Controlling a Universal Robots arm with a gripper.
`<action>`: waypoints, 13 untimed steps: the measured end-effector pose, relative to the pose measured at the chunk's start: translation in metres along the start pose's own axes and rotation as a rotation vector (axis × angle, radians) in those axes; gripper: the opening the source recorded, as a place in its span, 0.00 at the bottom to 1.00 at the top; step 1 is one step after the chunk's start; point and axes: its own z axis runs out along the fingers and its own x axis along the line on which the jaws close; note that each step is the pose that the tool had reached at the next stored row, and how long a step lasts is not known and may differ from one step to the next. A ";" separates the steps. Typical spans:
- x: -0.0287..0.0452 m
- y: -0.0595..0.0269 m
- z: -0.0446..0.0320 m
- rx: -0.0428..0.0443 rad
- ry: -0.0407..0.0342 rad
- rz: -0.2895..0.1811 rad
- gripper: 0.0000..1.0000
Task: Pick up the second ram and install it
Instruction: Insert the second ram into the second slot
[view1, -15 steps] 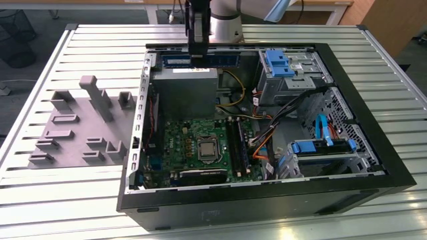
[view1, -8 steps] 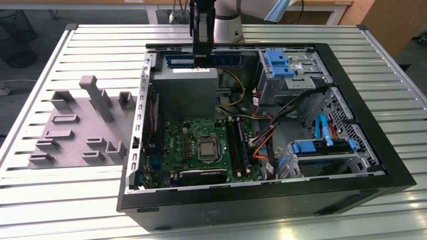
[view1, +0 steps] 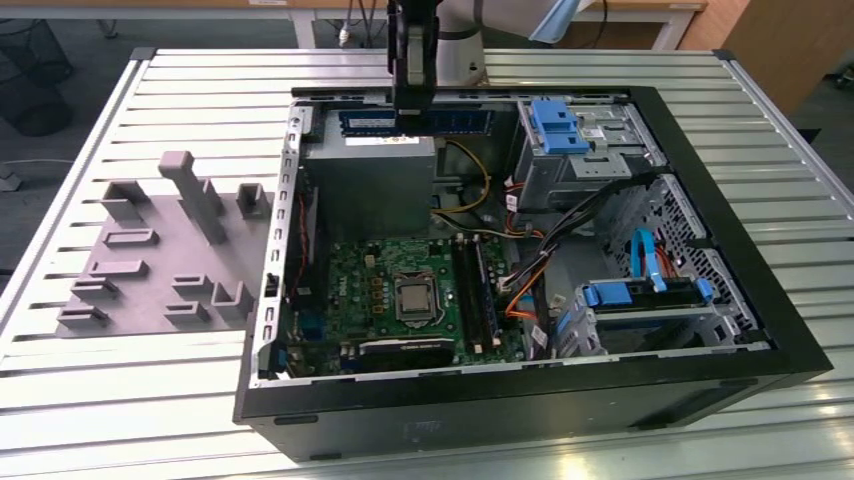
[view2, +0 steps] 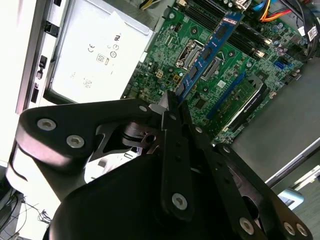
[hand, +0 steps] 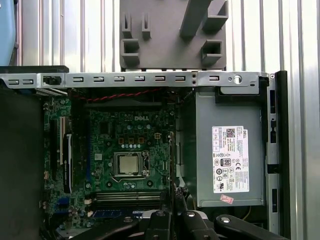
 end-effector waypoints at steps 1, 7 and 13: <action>0.0000 0.0000 0.0000 0.0000 0.0000 0.000 0.14; 0.0008 0.0000 0.0000 0.0000 0.0000 0.000 0.14; 0.0021 -0.0001 0.0001 0.0004 0.0000 0.011 0.14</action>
